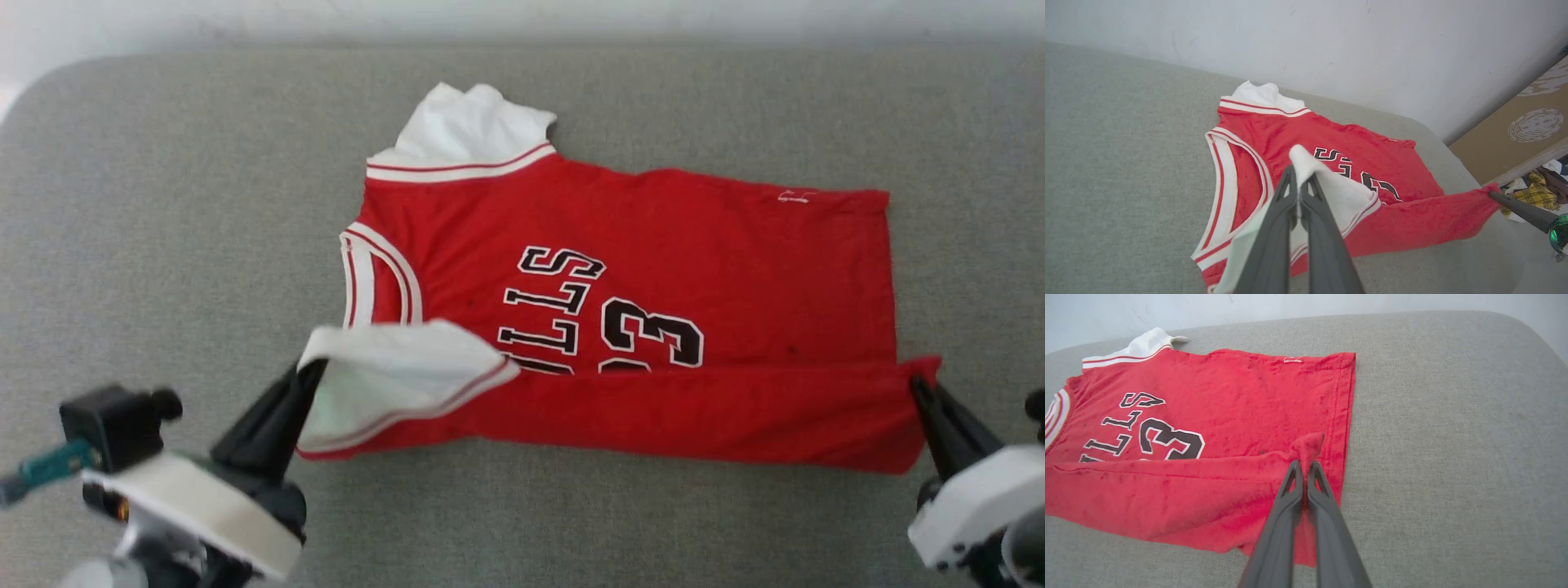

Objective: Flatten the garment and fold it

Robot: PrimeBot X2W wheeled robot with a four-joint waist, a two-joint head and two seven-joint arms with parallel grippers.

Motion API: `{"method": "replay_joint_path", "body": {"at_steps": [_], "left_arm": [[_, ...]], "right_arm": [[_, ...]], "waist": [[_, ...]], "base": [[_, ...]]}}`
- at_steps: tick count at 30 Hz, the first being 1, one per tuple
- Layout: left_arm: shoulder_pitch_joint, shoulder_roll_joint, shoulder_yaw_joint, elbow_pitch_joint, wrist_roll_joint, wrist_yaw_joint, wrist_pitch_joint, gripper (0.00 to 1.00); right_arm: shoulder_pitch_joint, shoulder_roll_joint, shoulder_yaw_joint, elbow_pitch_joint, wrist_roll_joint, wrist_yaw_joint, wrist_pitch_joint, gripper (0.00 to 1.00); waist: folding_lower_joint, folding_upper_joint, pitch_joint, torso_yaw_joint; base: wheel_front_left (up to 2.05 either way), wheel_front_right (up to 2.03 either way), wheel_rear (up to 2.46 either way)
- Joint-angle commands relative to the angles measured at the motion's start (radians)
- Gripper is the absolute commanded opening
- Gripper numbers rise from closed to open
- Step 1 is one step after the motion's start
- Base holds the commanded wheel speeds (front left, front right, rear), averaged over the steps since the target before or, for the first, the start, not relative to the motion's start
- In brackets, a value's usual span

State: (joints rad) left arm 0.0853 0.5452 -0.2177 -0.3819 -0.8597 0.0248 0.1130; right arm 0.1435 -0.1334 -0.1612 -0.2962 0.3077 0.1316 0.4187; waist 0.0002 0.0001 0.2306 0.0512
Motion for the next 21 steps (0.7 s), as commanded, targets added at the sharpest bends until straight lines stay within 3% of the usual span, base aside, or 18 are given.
{"method": "replay_joint_path", "body": {"at_steps": [1, 8, 18, 19, 20, 21], "left_arm": [[-0.074, 0.009, -0.006, 0.03, 0.016, -0.023, 0.002, 0.0], [-0.285, -0.001, -0.04, 0.208, 0.042, -0.079, 0.015, 0.0], [-0.375, -0.052, -0.118, 0.47, 0.113, -0.103, -0.032, 0.0], [-0.378, -0.061, -0.119, 0.484, 0.112, -0.103, -0.041, 0.0], [-0.38, -0.069, -0.118, 0.495, 0.112, -0.101, -0.051, 0.0], [-0.382, -0.074, -0.115, 0.504, 0.112, -0.098, -0.062, 0.19]], "right_arm": [[-0.053, -0.008, 0.004, 0.016, -0.014, -0.001, -0.011, 0.0], [-0.21, -0.027, 0.029, 0.125, -0.072, -0.001, 0.003, 0.0], [-0.279, -0.017, 0.054, 0.266, -0.088, -0.001, -0.002, 0.0], [-0.278, -0.015, 0.051, 0.272, -0.088, -0.001, -0.002, 0.07], [-0.277, -0.015, 0.05, 0.276, -0.087, -0.001, -0.001, 0.66], [-0.276, -0.016, 0.049, 0.276, -0.085, -0.001, -0.006, 1.0]], "waist": [[-0.0002, -0.0001, 0.081, -0.017], [-0.0002, -0.0001, 0.182, -0.047], [-0.0002, -0.0001, 0.216, -0.047], [-0.0002, -0.0001, 0.213, -0.044], [-0.0002, -0.0001, 0.209, -0.042], [-0.0002, -0.0001, 0.204, -0.039]], "base": [[0.0, 0.0, 0.0], [0.0, 0.0, 0.0], [0.0, 0.0, 0.0], [0.0, 0.0, 0.0], [0.0, 0.0, 0.0], [0.0, 0.0, 0.0]]}}
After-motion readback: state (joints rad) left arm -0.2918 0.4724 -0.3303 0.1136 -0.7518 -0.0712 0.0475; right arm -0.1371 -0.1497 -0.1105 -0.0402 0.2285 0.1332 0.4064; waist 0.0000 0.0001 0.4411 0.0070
